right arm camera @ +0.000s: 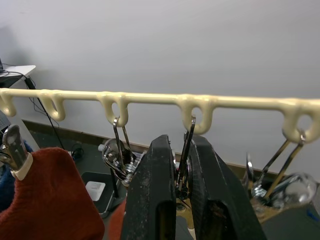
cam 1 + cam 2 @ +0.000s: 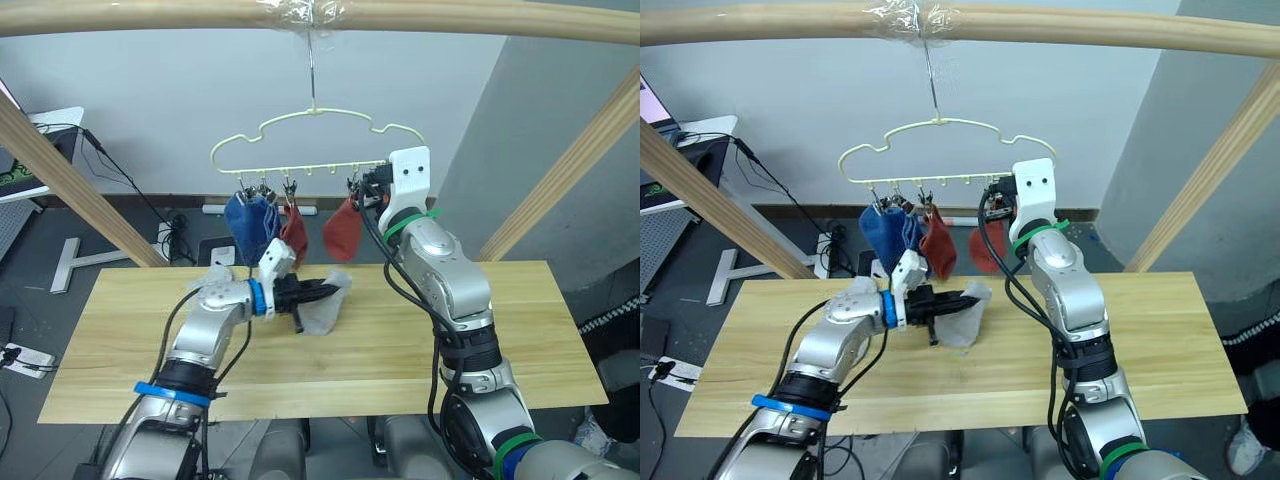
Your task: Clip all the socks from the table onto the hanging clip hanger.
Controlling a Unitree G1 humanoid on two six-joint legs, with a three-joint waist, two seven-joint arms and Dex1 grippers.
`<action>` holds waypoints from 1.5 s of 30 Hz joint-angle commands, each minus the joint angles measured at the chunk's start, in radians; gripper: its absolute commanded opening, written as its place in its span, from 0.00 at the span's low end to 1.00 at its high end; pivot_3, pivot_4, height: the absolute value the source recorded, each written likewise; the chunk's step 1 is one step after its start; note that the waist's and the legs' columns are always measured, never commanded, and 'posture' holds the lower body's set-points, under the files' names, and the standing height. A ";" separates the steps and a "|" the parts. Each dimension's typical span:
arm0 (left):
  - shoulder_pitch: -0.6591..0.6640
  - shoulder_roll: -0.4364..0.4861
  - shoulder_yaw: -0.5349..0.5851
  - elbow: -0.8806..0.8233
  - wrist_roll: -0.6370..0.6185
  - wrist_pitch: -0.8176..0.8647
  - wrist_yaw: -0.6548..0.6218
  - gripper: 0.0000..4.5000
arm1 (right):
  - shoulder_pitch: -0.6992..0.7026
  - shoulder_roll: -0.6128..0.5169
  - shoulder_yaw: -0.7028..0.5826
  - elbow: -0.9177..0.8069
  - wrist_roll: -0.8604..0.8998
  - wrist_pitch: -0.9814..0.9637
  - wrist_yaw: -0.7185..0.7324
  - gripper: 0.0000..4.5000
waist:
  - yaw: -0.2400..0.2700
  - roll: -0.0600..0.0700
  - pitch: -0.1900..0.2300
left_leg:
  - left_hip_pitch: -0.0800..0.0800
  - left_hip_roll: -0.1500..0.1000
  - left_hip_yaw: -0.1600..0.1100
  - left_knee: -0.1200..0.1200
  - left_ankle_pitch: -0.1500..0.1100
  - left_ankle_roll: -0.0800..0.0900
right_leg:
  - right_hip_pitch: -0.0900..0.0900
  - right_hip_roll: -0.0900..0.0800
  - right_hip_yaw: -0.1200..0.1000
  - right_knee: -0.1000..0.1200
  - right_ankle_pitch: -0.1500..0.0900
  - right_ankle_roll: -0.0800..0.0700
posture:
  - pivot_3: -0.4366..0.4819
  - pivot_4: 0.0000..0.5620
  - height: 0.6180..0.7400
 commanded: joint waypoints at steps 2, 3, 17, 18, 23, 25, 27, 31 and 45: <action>-0.033 -0.051 -0.001 -0.068 -0.035 0.047 0.049 0.00 | -0.020 0.008 -0.003 -0.050 0.018 -0.003 0.006 0.01 | -0.001 0.000 0.000 | 0.000 0.000 0.000 0.000 0.000 0.000 | 0.000 0.000 0.000 0.000 0.000 0.000 | 0.41 0.44 0.83; -0.043 -0.068 0.004 -0.063 -0.037 0.055 0.070 0.00 | -0.020 0.009 -0.004 -0.052 0.019 -0.002 0.007 0.01 | 0.000 0.000 0.000 | 0.000 0.000 -0.001 0.000 0.000 0.000 | 0.000 0.000 0.000 0.000 0.000 0.000 | 0.41 0.44 0.83; -0.319 -0.205 0.038 0.250 0.028 0.017 0.277 0.00 | -0.020 0.016 0.003 -0.059 0.041 0.012 0.007 0.01 | 0.001 0.000 0.000 | -0.001 -0.001 -0.001 0.000 0.000 0.000 | 0.000 0.001 -0.001 -0.001 0.000 0.000 | 0.41 0.43 0.83; -0.336 -0.206 0.046 0.267 0.028 0.021 0.289 0.00 | -0.020 0.017 0.004 -0.059 0.041 0.012 0.007 0.01 | 0.001 0.000 0.000 | -0.001 -0.001 0.000 0.000 0.000 0.000 | 0.000 0.001 -0.001 -0.001 0.000 0.000 | 0.40 0.42 0.83; -0.381 -0.200 0.063 0.294 0.027 0.016 0.293 0.00 | -0.012 0.015 0.005 -0.071 0.042 0.021 0.008 0.01 | 0.000 0.000 0.000 | -0.003 -0.001 -0.001 0.000 0.000 0.000 | -0.001 0.001 -0.002 -0.004 0.000 0.000 | 0.40 0.42 0.83; -0.391 -0.201 0.066 0.297 0.026 0.016 0.295 0.00 | -0.009 0.014 0.005 -0.075 0.042 0.025 0.008 0.01 | 0.000 0.000 0.000 | -0.004 -0.001 -0.001 0.000 0.000 0.000 | -0.001 0.001 -0.002 -0.005 0.000 0.000 | 0.40 0.42 0.83; -0.395 -0.202 0.068 0.302 0.027 0.009 0.298 0.00 | -0.007 0.015 0.005 -0.074 0.042 0.027 0.008 0.01 | 0.001 0.000 0.000 | -0.005 -0.001 -0.002 0.000 0.000 0.000 | -0.001 0.000 -0.002 -0.005 0.000 0.000 | 0.40 0.42 0.83; -0.393 -0.208 0.079 0.281 0.007 0.024 0.292 0.00 | -0.003 0.013 0.014 -0.074 0.036 0.023 0.012 0.01 | 0.001 0.000 0.000 | -0.005 -0.001 -0.002 0.000 0.000 0.000 | -0.001 0.000 -0.002 -0.006 0.000 0.000 | 0.40 0.42 0.83; -0.369 -0.192 0.066 0.226 0.023 0.018 0.270 0.12 | 0.012 0.004 0.020 -0.102 0.034 0.028 0.013 0.73 | 0.001 0.000 0.000 | -0.005 -0.001 -0.002 0.000 0.000 0.000 | -0.001 0.000 -0.002 -0.006 0.000 0.000 | 0.40 0.42 0.83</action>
